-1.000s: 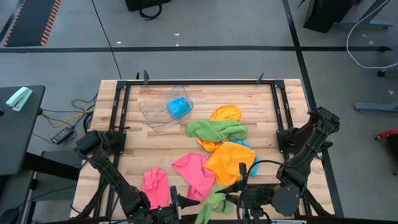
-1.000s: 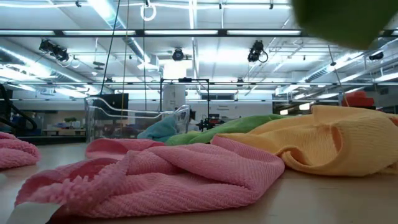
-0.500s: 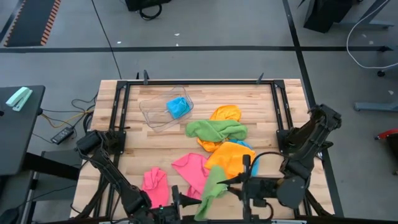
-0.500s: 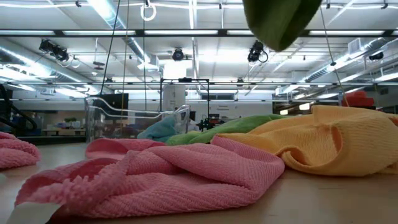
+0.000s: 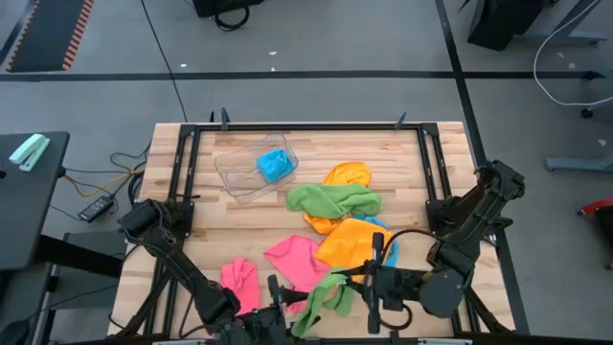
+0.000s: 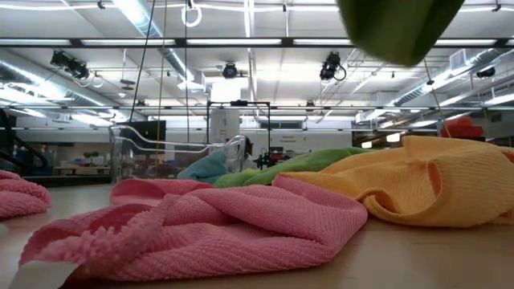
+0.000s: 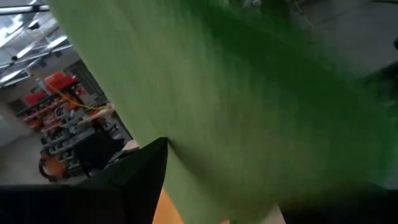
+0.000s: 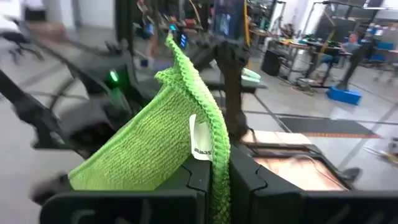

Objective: Fold microfiber towels
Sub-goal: Fold the left green microfiber towel

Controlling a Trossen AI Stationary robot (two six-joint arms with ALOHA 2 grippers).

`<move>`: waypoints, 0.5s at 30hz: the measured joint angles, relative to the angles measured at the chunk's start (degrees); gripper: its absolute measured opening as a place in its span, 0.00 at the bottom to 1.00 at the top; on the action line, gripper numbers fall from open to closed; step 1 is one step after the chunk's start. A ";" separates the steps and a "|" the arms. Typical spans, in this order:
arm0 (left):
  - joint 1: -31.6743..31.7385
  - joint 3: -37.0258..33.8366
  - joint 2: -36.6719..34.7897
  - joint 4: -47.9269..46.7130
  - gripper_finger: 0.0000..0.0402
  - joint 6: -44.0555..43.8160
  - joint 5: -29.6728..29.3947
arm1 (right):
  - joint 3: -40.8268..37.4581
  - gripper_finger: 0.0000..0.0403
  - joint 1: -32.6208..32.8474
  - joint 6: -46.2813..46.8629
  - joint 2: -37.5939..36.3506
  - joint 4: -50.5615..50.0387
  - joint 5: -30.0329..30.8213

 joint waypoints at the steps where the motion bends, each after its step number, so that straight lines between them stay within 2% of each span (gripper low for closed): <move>1: 0.00 0.00 0.00 0.75 0.66 0.21 -0.48 | 0.00 0.09 -0.02 0.87 0.02 -0.94 0.26; 9: -1.27 0.00 -0.01 9.39 0.55 7.45 -5.81 | 0.00 0.09 0.35 2.71 0.01 -2.82 2.84; 15: -0.86 0.00 -0.02 6.20 0.42 5.92 -6.39 | 0.00 0.09 0.33 3.56 0.01 -2.85 2.88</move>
